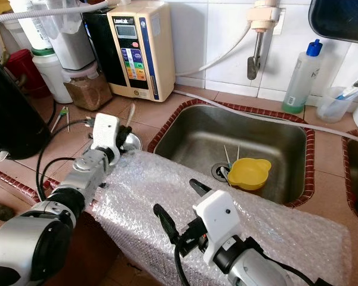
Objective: Kitchen organization
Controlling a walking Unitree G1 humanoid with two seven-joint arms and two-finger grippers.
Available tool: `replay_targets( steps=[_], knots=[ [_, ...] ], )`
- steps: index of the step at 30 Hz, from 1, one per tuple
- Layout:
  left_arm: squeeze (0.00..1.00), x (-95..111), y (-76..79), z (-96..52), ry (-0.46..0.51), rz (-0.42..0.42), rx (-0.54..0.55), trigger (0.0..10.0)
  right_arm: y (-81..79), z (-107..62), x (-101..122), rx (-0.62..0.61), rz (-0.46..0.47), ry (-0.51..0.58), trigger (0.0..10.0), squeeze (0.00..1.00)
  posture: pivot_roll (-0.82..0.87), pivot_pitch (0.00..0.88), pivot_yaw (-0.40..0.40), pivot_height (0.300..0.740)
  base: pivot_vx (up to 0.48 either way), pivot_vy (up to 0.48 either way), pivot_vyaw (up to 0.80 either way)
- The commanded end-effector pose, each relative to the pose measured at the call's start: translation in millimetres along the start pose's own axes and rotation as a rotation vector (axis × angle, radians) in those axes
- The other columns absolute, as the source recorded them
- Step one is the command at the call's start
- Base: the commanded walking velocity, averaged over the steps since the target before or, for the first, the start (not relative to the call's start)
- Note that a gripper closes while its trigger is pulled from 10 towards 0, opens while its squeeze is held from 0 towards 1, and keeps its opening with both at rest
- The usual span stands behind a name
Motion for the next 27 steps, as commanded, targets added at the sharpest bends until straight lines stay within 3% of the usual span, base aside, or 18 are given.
replay_targets(
  steps=[1,4,5,8,10,17,22,27],
  knots=[
    [0.00,28,-11.5,5.0,0.121,0.029,0.027,0.0,3.8,1.7,2,-0.021,-0.009,0.015,10.0,0.00,-0.11,0.000,0.108,0.740,0.000,0.000,0.00],
    [0.00,50,-14.7,5.2,0.241,0.094,0.015,0.0,9.9,5.7,7,-0.053,-0.027,0.046,10.0,0.00,-0.10,0.000,0.102,0.740,0.000,0.000,0.00],
    [0.00,50,-14.7,5.2,0.241,0.094,0.015,0.0,9.9,5.7,7,-0.053,-0.027,0.046,10.0,0.00,-0.10,0.000,0.102,0.740,0.000,0.000,0.00],
    [0.00,69,-9.0,3.2,0.355,0.141,-0.036,0.0,15.4,8.4,12,-0.083,-0.031,0.078,10.0,0.00,-0.09,0.000,0.100,0.740,0.000,0.000,0.00],
    [0.00,77,3.4,-2.4,0.444,0.210,-0.117,0.0,19.8,10.3,17,-0.108,-0.021,0.113,10.0,0.00,-0.08,0.000,0.096,0.740,0.000,0.000,0.00],
    [0.00,60,22.3,-22.3,0.506,0.327,-0.286,0.0,22.9,12.7,25,-0.112,0.032,0.173,10.0,0.00,-0.06,0.000,0.093,0.740,0.000,0.000,0.00],
    [0.00,47,21.6,-38.1,0.532,0.356,-0.333,0.0,24.9,13.0,32,-0.113,0.046,0.206,10.0,0.00,-0.07,0.000,0.101,0.740,0.000,0.000,0.00],
    [0.00,30,30.6,-58.5,0.533,0.368,-0.368,0.0,31.8,11.9,37,-0.148,0.081,0.245,10.0,0.00,-0.07,0.000,0.104,0.740,0.000,0.000,0.00]
  ],
)
Point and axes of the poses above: a point about 5 cm out from each wrist's last joint towards the gripper, its own z axis pointing out of the wrist towards the gripper, its own x axis along the axis of the wrist's last joint, y = z × x, the point moved 1 cm from there along z, pointing out of the wrist towards the gripper, and after that the axes turned 6 degrees about z, right-handed, at the moved point
